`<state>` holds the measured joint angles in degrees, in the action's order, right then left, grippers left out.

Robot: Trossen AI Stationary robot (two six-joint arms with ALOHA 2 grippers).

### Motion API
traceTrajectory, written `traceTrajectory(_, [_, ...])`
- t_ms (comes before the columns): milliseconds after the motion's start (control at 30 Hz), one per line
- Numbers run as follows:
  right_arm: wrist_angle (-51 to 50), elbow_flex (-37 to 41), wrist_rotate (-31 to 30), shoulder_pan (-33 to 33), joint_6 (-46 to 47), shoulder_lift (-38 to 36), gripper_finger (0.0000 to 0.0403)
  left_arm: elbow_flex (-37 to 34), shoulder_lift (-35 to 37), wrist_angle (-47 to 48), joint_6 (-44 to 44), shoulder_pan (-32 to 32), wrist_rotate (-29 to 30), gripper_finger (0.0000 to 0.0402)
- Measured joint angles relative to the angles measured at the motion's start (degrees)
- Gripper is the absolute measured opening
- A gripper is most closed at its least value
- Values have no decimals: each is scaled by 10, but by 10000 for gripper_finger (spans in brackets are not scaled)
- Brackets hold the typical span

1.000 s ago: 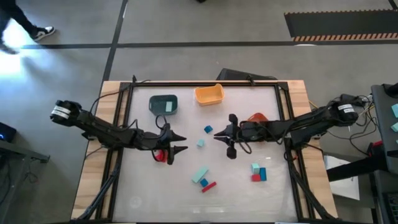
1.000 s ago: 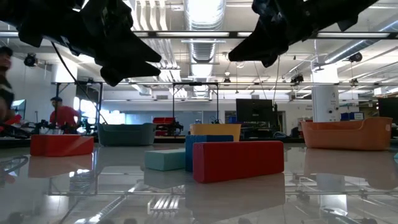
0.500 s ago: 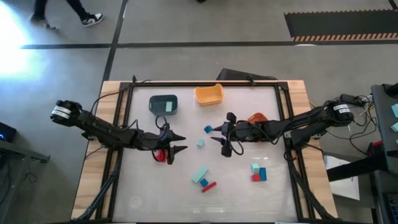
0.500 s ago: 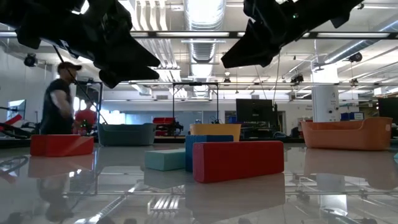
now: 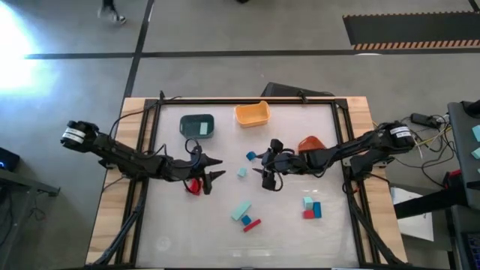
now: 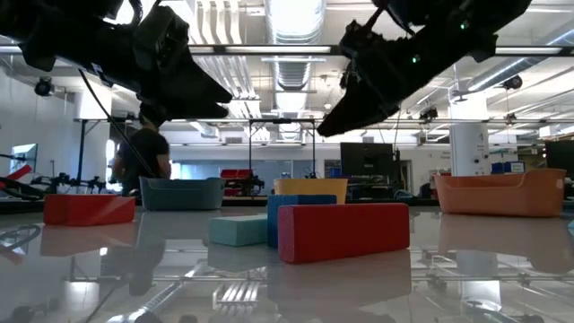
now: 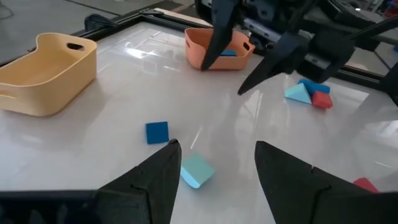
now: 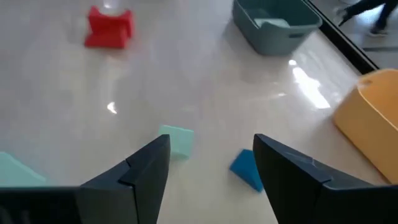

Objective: Sort & place blocks by color
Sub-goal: Put the blue block into the orange bin

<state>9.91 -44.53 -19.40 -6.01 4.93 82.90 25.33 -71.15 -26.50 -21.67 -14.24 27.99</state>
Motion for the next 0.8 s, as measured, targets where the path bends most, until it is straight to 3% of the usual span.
traceTrajectory(200, [-5, -44, -13, 40, -17, 23, 219, -14, 28, 28, -8, -1, 0, 189])
traceTrajectory(533, [-43, -221, -12, 118, -196, 28, 216, -20, 38, 45, -20, 0, -1, 189])
traceTrajectory(800, [-7, -304, 17, 168, -251, 48, 165, -20, 38, 44, -20, 0, -1, 189])
